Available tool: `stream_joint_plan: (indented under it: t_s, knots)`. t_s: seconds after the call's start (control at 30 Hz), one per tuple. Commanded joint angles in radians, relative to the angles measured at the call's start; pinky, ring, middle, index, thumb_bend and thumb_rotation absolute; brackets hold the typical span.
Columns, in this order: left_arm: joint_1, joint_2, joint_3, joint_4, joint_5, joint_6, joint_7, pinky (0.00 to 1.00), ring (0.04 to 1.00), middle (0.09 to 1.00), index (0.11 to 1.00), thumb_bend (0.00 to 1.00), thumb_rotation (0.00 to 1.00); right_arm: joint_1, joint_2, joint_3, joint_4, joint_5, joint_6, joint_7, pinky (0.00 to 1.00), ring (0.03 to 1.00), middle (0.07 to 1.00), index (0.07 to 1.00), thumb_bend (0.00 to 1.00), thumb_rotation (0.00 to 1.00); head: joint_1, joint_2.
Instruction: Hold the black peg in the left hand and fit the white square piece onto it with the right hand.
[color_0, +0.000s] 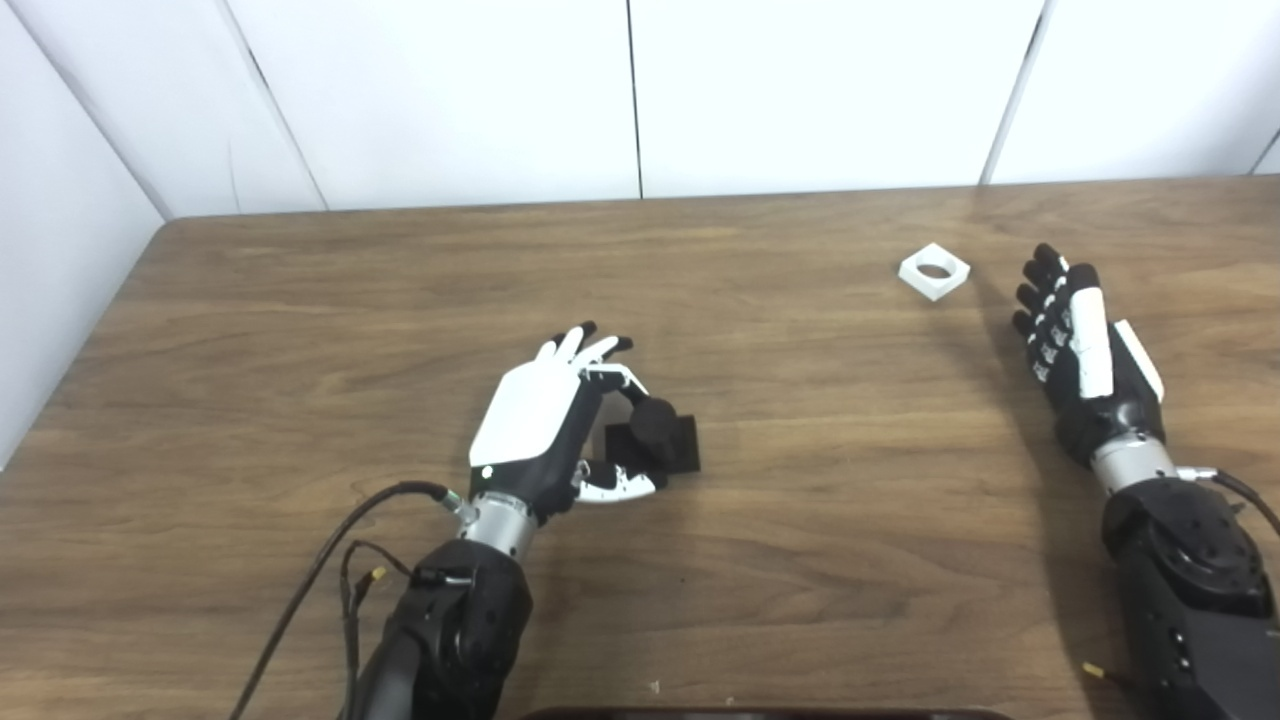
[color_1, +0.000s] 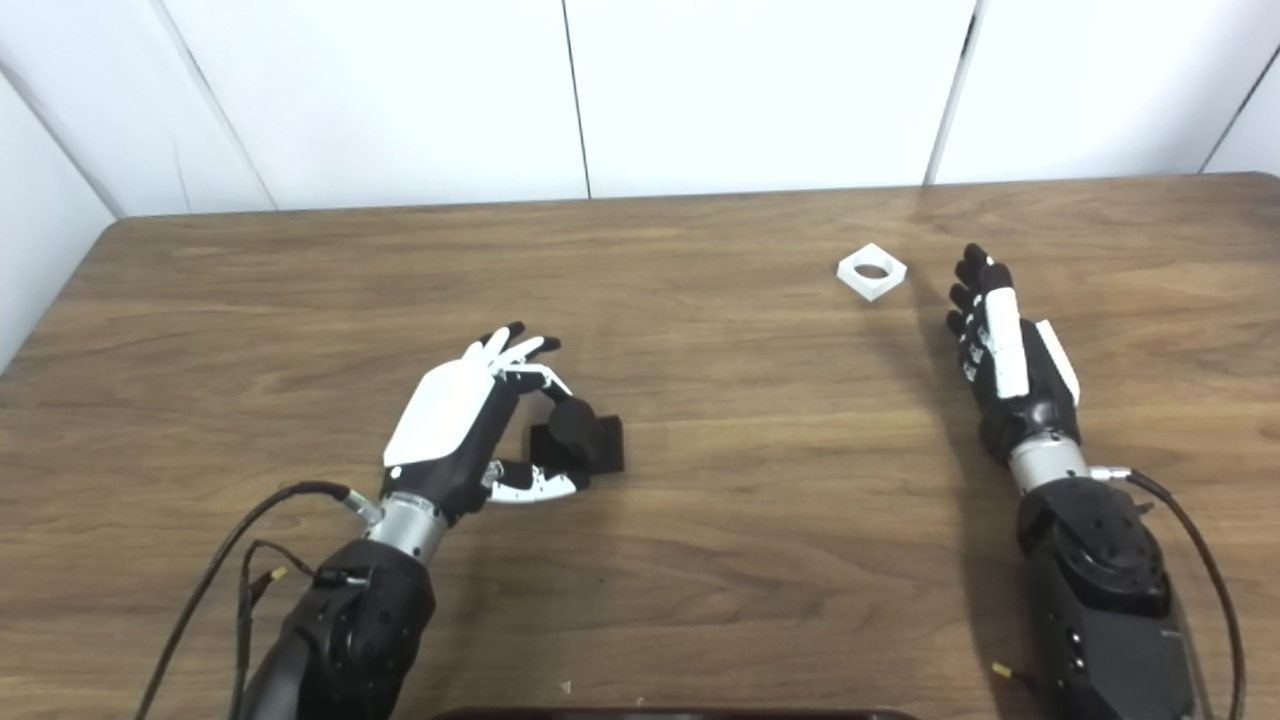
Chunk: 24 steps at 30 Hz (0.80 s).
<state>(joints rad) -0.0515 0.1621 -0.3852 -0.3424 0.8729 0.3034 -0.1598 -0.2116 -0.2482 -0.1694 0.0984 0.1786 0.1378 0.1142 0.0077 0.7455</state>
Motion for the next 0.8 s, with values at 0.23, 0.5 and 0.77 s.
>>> stream_joint_plan:
  t_s: [0.23, 0.5, 0.77]
  knots:
    - [0.02, -0.034, -0.033, -0.063, -0.001, -0.079, -0.007, 1.0, 1.0, 0.912, 0.491, 0.52, 0.07, -0.003, 0.009, 0.002, -0.039, 0.001, 0.004, -0.005, 1.0, 1.0, 1.0, 1.0, 0.68, 1.0, -0.006, 0.008]
    - [0.056, -0.055, -0.066, -0.077, 0.012, -0.08, -0.033, 1.0, 1.0, 0.91, 0.491, 0.52, 0.07, 0.002, 0.017, -0.005, -0.041, 0.006, 0.004, -0.007, 1.0, 1.0, 1.0, 1.0, 0.68, 1.0, -0.013, 0.012]
    - [0.076, -0.07, -0.088, -0.074, 0.031, -0.073, -0.05, 1.0, 1.0, 0.908, 0.491, 0.52, 0.07, 0.008, 0.018, -0.009, -0.055, 0.006, 0.009, -0.01, 1.0, 1.0, 1.0, 1.0, 0.68, 1.0, -0.013, 0.019]
